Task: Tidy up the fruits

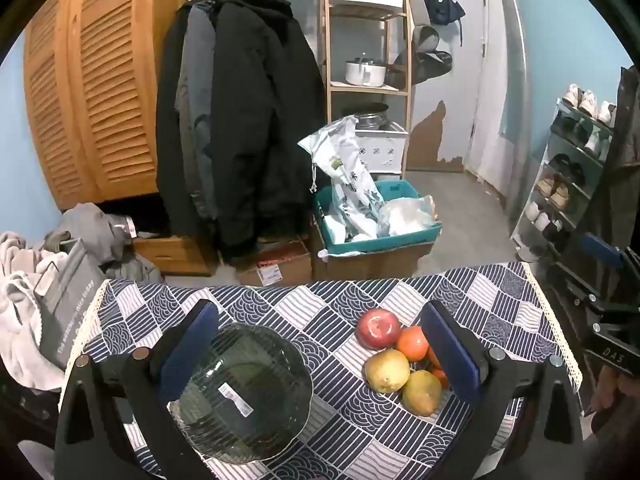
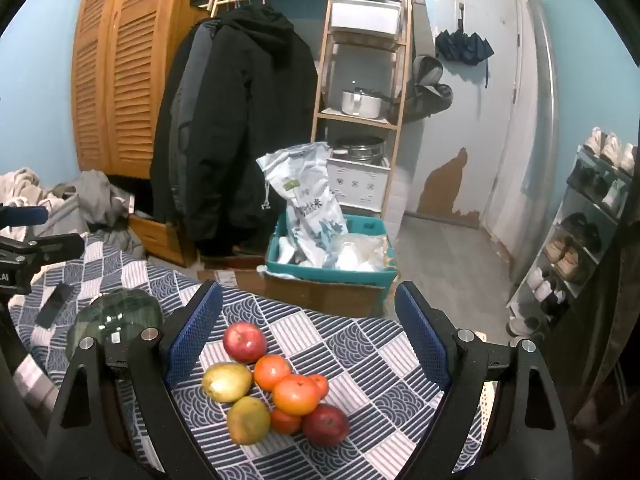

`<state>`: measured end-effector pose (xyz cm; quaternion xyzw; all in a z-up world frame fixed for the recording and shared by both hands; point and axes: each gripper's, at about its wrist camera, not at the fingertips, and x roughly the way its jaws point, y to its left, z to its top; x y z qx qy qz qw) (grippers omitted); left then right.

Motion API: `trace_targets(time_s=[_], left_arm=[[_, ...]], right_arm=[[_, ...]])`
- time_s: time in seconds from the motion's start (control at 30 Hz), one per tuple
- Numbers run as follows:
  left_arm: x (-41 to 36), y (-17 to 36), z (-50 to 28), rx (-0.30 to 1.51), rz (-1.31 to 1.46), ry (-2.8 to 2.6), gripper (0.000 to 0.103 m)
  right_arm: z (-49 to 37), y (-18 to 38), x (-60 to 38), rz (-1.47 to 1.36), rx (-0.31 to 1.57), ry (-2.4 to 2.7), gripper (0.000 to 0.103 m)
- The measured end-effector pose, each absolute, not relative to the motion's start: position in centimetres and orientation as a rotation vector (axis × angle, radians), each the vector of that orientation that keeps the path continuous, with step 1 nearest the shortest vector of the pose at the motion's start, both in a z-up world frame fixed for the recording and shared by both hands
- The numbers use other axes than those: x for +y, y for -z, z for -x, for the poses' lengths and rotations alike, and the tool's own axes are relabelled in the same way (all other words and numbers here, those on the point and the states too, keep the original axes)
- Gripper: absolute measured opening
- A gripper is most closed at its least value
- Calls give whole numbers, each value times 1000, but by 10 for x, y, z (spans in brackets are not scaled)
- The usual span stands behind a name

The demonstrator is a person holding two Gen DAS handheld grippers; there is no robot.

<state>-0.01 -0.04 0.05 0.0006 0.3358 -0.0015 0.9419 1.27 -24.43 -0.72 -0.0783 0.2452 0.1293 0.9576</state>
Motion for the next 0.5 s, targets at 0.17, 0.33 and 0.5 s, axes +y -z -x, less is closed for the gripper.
trace_targets(time_s=[0.17,0.33,0.5], left_arm=[[3,1,5,662,13,11,102],[3,-1,2,673,8,8,102],[2,-3,3,660,-5,8,102]], right_arm=[[-13,8,-243,159,501,-264,87],[-13,6,-245,153,498,-263,87],[-12,6,-245,153,498,-263,87]])
